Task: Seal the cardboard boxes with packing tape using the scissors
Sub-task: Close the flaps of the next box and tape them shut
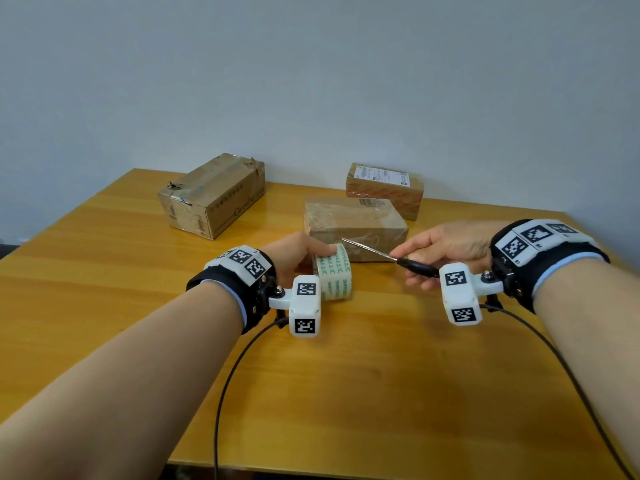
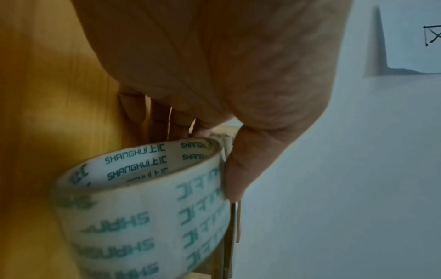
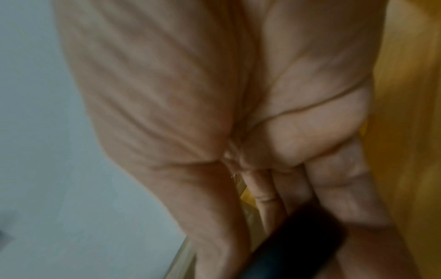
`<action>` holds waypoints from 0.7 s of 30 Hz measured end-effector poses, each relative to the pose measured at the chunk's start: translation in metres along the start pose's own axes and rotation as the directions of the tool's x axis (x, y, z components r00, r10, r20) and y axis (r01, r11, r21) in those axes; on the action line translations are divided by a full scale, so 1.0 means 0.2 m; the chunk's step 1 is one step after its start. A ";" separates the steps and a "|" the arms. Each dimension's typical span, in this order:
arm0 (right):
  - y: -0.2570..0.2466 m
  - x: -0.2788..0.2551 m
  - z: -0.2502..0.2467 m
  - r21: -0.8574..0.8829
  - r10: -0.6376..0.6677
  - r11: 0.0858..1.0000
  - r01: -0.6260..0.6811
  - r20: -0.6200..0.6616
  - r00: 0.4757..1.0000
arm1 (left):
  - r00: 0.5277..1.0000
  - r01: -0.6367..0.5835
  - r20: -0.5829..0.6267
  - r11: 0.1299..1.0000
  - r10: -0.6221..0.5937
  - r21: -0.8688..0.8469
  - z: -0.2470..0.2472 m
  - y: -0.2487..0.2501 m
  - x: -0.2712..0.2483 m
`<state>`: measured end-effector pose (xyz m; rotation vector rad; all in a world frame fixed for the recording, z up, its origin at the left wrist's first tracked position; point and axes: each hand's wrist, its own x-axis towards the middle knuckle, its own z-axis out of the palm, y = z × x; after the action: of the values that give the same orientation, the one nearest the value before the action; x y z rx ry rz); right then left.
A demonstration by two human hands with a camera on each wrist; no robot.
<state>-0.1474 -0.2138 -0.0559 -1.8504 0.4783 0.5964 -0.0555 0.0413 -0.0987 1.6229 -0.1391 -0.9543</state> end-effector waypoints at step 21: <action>-0.10 0.19 0.05 -0.014 -0.030 0.999 0.031 0.052 0.998 | 0.998 -0.014 0.054 1.000 0.014 -0.010 -0.03 -0.05 0.04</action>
<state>-0.1074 -0.1988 -0.0678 -1.8488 0.4123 0.6271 -0.0502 0.0447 -0.1119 1.5863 -0.1824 -0.9868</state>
